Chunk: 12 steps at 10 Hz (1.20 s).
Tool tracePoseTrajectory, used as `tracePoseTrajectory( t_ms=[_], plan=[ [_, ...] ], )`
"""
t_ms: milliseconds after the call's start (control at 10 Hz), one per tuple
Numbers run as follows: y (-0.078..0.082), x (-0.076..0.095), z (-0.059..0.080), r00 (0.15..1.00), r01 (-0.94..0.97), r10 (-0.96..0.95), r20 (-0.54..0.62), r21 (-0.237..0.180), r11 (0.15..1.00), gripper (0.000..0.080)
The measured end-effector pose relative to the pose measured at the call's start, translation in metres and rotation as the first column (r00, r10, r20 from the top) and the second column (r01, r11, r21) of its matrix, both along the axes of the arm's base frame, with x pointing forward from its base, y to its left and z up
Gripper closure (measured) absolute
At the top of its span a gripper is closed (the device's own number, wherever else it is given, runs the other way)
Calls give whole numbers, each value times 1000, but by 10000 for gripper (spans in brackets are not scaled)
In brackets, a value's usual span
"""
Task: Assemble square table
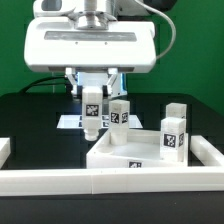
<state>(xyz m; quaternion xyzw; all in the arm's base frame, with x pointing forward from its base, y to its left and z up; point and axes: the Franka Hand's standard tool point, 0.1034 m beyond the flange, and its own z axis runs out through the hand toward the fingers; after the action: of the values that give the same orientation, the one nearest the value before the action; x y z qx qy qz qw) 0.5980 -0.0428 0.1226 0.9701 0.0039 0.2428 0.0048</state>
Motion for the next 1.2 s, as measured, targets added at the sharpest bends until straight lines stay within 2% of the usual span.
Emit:
tracePoseTrajectory(
  t_ms=[600, 900, 1200],
  plan=[
    [-3, -6, -6, 1000, 6, -6, -7, -2, 1000, 508],
    [6, -8, -17, 1000, 6, -6, -9, 1, 1000, 508],
    [8, -8, -16, 999, 25, -24, 31, -17, 1000, 508]
  ],
)
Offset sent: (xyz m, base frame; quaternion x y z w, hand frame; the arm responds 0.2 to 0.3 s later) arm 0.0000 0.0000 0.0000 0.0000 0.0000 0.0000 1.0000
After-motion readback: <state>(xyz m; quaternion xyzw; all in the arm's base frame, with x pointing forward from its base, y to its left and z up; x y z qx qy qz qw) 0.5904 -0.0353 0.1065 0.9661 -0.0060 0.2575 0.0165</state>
